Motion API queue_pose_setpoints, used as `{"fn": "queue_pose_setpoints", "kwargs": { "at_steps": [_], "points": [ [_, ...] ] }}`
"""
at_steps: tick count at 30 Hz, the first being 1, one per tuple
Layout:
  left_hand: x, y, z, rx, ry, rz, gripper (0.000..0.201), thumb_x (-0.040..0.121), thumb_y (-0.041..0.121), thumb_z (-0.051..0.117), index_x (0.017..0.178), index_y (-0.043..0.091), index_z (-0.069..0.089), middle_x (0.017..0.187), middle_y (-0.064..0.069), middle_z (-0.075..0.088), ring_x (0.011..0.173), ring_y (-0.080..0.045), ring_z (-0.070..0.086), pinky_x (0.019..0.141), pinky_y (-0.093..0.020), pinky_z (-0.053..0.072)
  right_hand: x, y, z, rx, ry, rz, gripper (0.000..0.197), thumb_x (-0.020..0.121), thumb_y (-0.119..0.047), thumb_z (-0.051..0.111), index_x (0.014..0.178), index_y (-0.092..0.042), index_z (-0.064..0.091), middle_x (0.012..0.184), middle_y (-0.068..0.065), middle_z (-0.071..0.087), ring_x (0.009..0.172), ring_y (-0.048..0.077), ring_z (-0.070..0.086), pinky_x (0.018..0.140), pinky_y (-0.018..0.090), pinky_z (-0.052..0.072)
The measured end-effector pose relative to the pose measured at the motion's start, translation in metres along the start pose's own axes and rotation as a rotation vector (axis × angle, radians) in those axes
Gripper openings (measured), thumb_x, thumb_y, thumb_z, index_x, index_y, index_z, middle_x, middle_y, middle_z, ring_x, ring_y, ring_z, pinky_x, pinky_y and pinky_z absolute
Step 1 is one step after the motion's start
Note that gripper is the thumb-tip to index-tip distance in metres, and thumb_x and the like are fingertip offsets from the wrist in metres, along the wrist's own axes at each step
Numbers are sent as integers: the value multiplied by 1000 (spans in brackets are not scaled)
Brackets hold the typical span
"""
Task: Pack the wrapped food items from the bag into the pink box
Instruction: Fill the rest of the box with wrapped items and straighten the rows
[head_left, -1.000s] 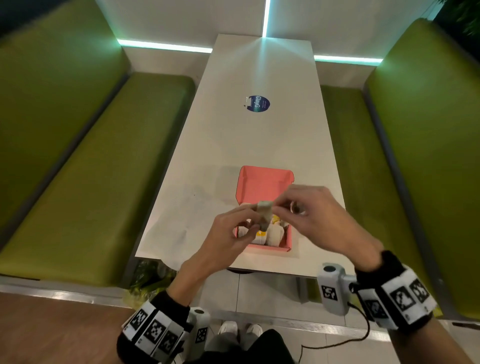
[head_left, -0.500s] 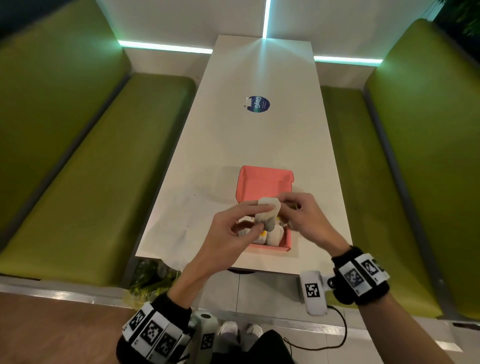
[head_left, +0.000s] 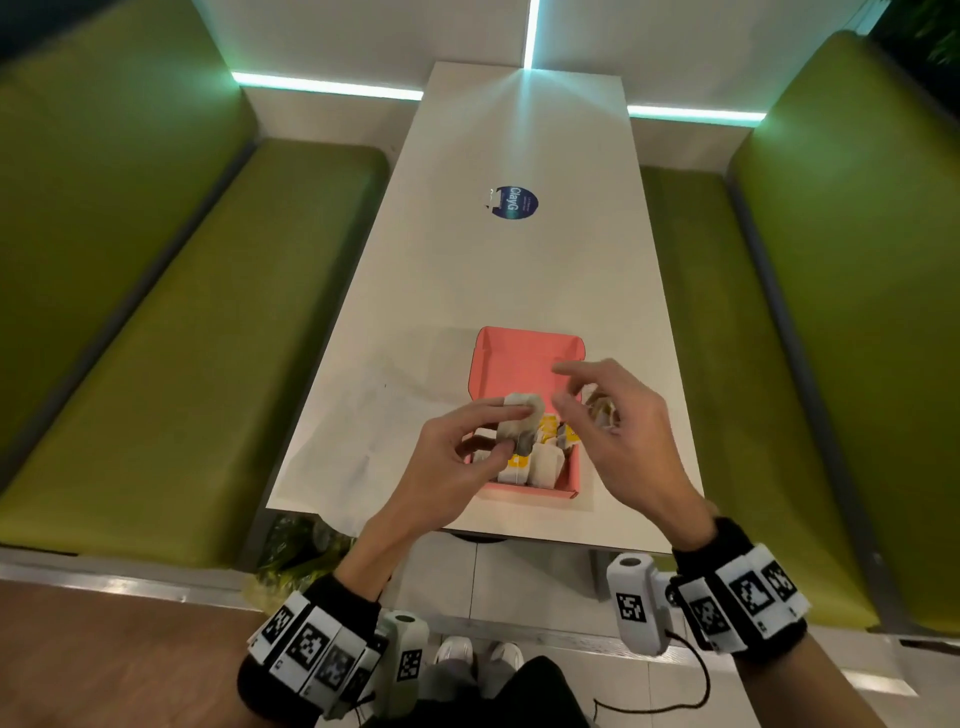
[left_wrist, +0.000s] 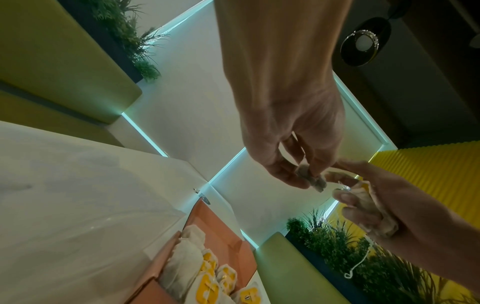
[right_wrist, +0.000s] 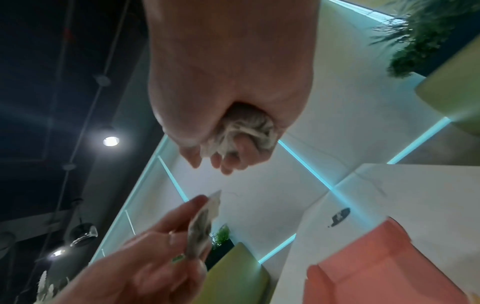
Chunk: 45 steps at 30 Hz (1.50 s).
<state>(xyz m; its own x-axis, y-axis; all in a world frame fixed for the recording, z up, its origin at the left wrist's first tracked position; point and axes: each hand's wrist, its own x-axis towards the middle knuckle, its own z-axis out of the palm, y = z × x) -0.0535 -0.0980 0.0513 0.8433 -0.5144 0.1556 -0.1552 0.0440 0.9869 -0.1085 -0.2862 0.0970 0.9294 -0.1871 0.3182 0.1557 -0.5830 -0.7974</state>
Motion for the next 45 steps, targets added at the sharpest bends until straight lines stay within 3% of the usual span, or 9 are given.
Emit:
{"fn": "queue_pose_setpoints", "kwargs": {
  "at_steps": [7, 10, 17, 20, 23, 28, 33, 39, 45],
  "points": [
    [1, -6, 2, 55, -98, 4, 33, 86, -15, 61, 109, 7, 70, 110, -7, 70, 99, -21, 70, 85, -29, 56, 21, 2, -11, -50, -406, 128, 12, 92, -31, 68, 99, -25, 76, 91, -18, 71, 90, 1, 62, 75, 14, 44],
    [3, -12, 3, 27, -109, -30, 28, 84, -12, 64, 103, 9, 63, 102, -2, 69, 94, -23, 69, 81, -36, 56, 25, 3, -12, -47, -432, 150, 8, 87, -30, 74, 88, -23, 76, 83, -13, 71, 83, 2, 63, 72, 15, 45],
    [12, -29, 17, -141, -68, -150, 40, 80, -9, 70, 106, 14, 50, 107, 3, 61, 97, -18, 64, 72, -28, 52, 19, 22, -18, -169, -373, 172, 11, 87, -20, 74, 81, -29, 68, 78, -12, 68, 76, 0, 59, 66, 10, 39],
    [15, -53, 29, 194, -128, -173, 31, 87, 9, 70, 112, 16, 55, 115, 1, 60, 104, -12, 60, 79, -28, 53, 11, 39, -22, -242, -331, 233, 10, 88, -22, 71, 82, -29, 67, 77, -12, 67, 74, 1, 58, 63, 10, 39],
    [16, -80, 44, 727, -366, -9, 25, 96, 21, 59, 120, 15, 60, 126, -1, 59, 117, -20, 51, 97, -35, 43, 2, 61, -18, -318, -333, 307, 14, 89, -25, 68, 79, -34, 63, 76, -13, 66, 73, 4, 59, 68, 23, 47],
    [16, -103, 65, 1118, -613, 40, 54, 101, 49, 41, 143, 17, 44, 148, -6, 45, 137, -30, 34, 107, -45, 34, -5, 88, -1, -274, -371, 394, 16, 89, -22, 69, 78, -32, 63, 78, -10, 67, 78, 5, 60, 71, 24, 45],
    [14, -109, 67, 1113, -558, 10, 60, 101, 49, 43, 147, 11, 39, 150, -9, 43, 140, -31, 33, 111, -43, 32, -7, 110, 19, -166, -210, 542, 3, 86, -17, 71, 84, -19, 70, 84, -2, 70, 79, 5, 61, 64, 7, 40],
    [14, -115, 66, 1028, -428, 53, 42, 98, 40, 51, 122, 7, 56, 136, -8, 54, 131, -27, 45, 105, -38, 40, -23, 132, 34, -157, -9, 708, 8, 88, -19, 69, 81, -22, 66, 77, -6, 68, 87, 22, 64, 83, 37, 50],
    [15, -114, 69, 1006, -303, 152, 23, 92, 26, 57, 109, 11, 56, 121, -6, 58, 107, -28, 55, 81, -37, 48, -32, 138, 41, -157, 95, 790, 8, 89, -22, 65, 83, -27, 62, 79, -7, 66, 97, 26, 60, 79, 33, 44]
  ]
}}
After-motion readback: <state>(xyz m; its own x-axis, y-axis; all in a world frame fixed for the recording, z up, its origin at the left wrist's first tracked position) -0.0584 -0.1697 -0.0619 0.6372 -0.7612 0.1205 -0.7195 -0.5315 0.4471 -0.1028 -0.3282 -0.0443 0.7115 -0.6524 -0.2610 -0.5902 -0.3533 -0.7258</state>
